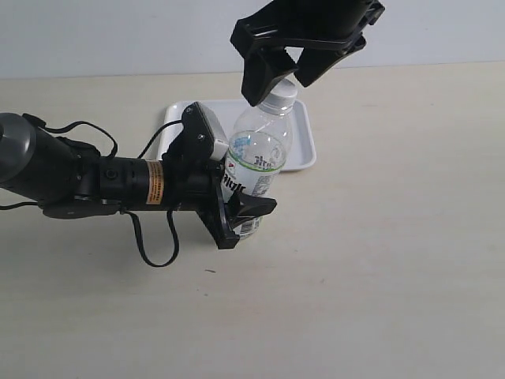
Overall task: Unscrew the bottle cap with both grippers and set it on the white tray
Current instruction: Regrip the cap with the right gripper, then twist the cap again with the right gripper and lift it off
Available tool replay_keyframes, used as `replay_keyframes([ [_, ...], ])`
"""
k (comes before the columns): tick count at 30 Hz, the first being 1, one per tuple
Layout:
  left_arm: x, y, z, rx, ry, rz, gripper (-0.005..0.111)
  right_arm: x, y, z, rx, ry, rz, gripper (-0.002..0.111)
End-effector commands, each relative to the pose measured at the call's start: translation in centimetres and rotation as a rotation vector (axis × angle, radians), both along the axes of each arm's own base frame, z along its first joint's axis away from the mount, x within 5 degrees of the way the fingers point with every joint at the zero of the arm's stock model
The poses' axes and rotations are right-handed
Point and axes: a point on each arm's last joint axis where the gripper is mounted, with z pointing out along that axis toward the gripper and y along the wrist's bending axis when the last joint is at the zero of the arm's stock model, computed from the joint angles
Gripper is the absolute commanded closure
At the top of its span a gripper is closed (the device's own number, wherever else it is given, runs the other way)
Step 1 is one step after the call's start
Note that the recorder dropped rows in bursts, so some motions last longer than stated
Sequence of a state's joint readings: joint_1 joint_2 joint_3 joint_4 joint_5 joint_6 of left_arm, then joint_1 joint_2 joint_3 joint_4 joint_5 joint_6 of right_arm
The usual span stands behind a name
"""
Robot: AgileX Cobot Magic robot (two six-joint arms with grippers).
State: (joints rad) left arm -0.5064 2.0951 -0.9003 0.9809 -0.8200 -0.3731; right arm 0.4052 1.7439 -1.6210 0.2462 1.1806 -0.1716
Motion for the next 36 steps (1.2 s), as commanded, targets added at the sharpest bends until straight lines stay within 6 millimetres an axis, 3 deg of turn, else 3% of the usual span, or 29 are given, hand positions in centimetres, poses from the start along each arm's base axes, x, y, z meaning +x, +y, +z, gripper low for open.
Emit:
replay_keyframes([
  [1,-0.08,0.07,-0.24,0.031,0.008,0.007,0.106,0.25,0.05,0.04,0.0,-0.027,-0.005,0.038],
  [27,-0.08,0.07,-0.24,0.031,0.008,0.007,0.106,0.48,0.18,-0.9,-0.018,0.014,0.003,0.047],
  [30,-0.08,0.07,-0.24,0.031,0.008,0.007,0.106,0.48,0.18,-0.9,-0.017,0.015,0.001,0.062],
  [32,-0.08,0.07,-0.24,0.031,0.008,0.007,0.106,0.48,0.18,-0.9,-0.017,0.015,0.001,0.08],
  [33,-0.08,0.07,-0.24,0.031,0.008,0.007,0.106,0.46,0.17,-0.9,-0.02,0.015,0.008,0.096],
  [34,-0.08,0.07,-0.24,0.031,0.008,0.007,0.106,0.46,0.17,-0.9,-0.023,0.009,0.023,0.105],
  [36,-0.08,0.07,-0.24,0.03,0.01,0.008,0.106,0.44,0.16,-0.91,-0.038,-0.01,0.08,0.108],
])
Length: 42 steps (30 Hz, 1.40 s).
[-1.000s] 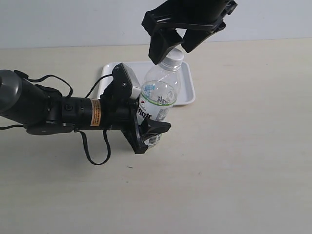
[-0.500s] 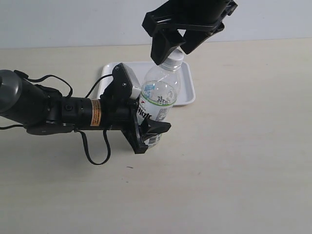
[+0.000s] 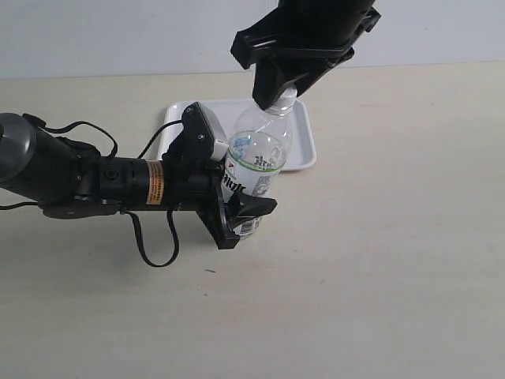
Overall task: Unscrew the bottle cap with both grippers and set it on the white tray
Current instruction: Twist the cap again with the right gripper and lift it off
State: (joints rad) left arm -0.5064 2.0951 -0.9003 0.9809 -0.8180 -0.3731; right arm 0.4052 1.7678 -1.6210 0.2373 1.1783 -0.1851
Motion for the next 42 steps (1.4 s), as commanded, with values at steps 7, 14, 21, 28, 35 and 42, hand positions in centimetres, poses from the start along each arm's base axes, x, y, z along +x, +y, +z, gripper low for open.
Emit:
replay_keyframes([
  [7,-0.09,0.07,-0.22,0.021,0.03,0.018,0.106,-0.02,0.05,0.0,-0.103,-0.154,0.434,0.108],
  [14,-0.09,0.07,-0.22,0.022,0.028,0.017,0.106,0.04,0.07,0.02,-0.177,-0.274,0.747,0.108],
  [21,-0.1,0.02,-0.14,0.012,0.025,0.013,0.106,0.06,0.07,0.02,-0.229,-0.353,0.963,0.108],
  [28,-0.31,-0.35,0.47,-0.062,0.015,-0.02,0.106,0.03,0.14,0.04,-0.294,-0.467,1.273,0.108],
  [35,-0.31,-0.34,0.46,-0.06,0.016,-0.019,0.106,0.03,0.14,0.04,-0.365,-0.574,1.569,0.108],
  [42,-0.3,-0.34,0.46,-0.06,0.014,-0.019,0.106,0.27,0.19,0.12,-0.435,-0.671,1.758,0.108],
])
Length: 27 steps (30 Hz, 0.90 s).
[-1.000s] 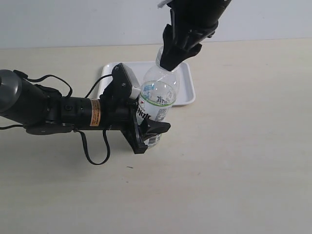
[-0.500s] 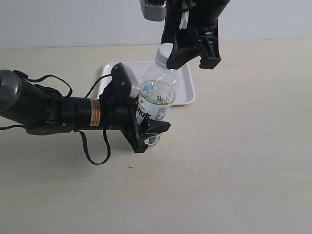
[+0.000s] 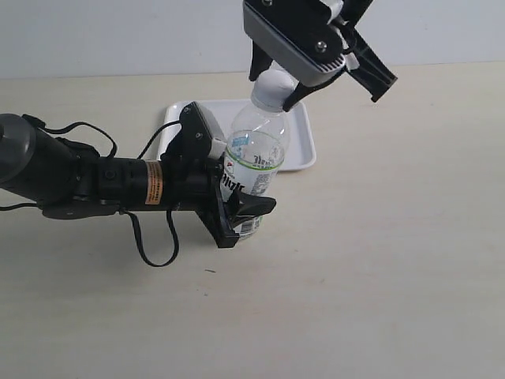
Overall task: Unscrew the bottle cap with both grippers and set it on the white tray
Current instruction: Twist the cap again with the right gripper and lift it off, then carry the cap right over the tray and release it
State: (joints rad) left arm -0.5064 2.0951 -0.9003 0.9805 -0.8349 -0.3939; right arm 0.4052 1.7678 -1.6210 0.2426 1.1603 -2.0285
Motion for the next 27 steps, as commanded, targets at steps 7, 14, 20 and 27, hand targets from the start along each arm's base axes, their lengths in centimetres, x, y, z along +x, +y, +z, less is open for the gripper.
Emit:
replay_keyframes([
  [7,-0.1,-0.2,0.4,-0.039,-0.022,-0.013,0.106,-0.5,-0.1,1.9,0.02,-0.114,0.069,0.108],
  [14,-0.1,-0.3,0.6,-0.065,-0.022,-0.007,0.106,-3.7,-1.4,7.2,0.148,-0.177,-0.088,0.108],
  [20,0.2,-0.2,0.8,-0.085,-0.019,0.028,0.107,-4.3,-2.5,11.2,0.446,-0.264,-0.518,0.108],
  [27,-0.1,-0.1,0.7,-0.108,-0.033,0.029,0.107,-4.2,-3.5,11.5,0.483,-0.247,-0.744,0.108],
])
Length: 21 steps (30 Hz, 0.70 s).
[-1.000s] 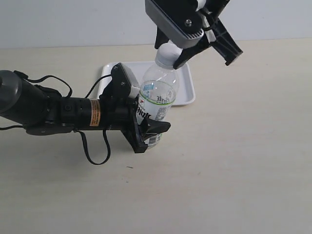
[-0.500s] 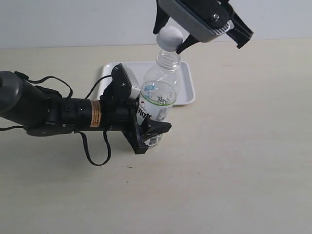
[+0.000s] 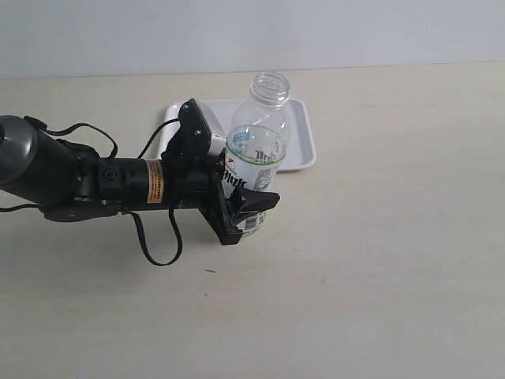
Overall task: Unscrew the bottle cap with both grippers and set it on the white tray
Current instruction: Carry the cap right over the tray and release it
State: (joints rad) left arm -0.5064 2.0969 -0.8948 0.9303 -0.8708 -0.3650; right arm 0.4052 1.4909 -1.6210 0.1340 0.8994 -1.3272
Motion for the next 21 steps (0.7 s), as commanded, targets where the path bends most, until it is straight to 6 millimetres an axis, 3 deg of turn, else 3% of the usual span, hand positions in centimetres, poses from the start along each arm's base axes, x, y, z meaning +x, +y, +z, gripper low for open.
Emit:
replay_keyframes([
  [1,-0.3,0.0,0.5,-0.081,-0.026,0.013,0.107,0.1,-0.8,0.6,0.075,0.013,-0.147,0.108],
  [6,-0.8,0.4,0.5,-0.126,-0.066,0.04,0.107,0.8,-1.9,0.9,0.226,0.045,-0.246,0.108],
  [12,-1.0,0.9,0.4,-0.156,-0.076,0.087,0.107,2.2,-4.6,1.3,0.455,0.082,-0.39,0.108],
  [15,-1.1,1.1,0.3,-0.16,-0.077,0.114,0.107,3.2,-5.6,0.6,0.513,0.128,-0.428,0.108],
  [21,-1.3,1.4,0.3,-0.18,-0.073,0.138,0.107,7.3,-6.7,-3.0,0.641,0.241,-0.51,0.108],
])
